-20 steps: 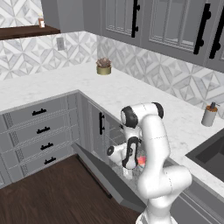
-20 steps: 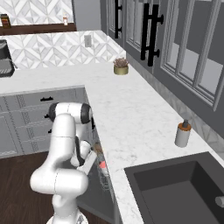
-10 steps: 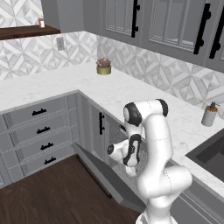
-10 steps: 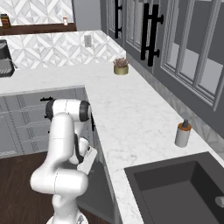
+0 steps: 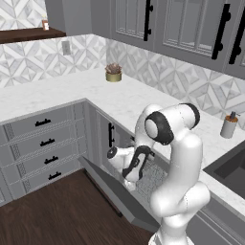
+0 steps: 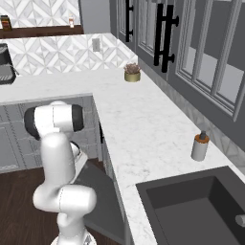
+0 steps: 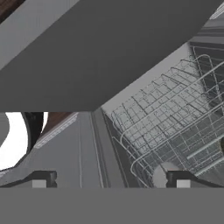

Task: Pick up the cup and bowl from the counter, place them in the dishwasher, and close the dishwasher door.

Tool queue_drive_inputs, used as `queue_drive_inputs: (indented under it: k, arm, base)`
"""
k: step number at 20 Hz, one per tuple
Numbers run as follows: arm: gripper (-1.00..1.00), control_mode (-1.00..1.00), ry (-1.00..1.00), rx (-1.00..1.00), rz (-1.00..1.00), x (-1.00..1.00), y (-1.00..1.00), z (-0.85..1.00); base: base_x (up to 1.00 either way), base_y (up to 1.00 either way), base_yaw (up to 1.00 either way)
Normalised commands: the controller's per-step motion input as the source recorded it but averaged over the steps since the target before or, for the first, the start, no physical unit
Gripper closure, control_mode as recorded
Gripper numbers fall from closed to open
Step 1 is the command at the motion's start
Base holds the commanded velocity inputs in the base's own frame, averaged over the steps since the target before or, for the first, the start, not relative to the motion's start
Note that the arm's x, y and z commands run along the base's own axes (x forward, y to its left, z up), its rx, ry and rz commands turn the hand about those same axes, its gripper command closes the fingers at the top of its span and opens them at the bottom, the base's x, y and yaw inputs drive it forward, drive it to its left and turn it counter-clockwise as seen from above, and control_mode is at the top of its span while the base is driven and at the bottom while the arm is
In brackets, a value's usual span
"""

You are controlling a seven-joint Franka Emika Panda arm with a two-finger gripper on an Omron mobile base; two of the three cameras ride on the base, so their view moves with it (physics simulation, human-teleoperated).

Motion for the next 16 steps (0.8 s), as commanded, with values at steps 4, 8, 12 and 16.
queue_drive_inputs:
  k: [4,8,12,16]
  arm:
    - [-1.00,-1.00,0.00,0.01,-0.32,-0.16,1.00,0.49]
    - [-1.00,-1.00,0.00,-0.02,-0.34,-0.16,1.00,0.21]
    - [-1.00,-1.00,0.00,-0.22,-0.29,-0.23,1.00,-0.18]
    - [-1.00,-1.00,-0.05,-0.48,-0.28,-0.12,1.00,-0.67]
  base:
    - [0.00,0.00,0.00]
    - [0.00,0.00,0.00]
    - [0.00,0.00,0.00]
    - [0.00,0.00,0.00]
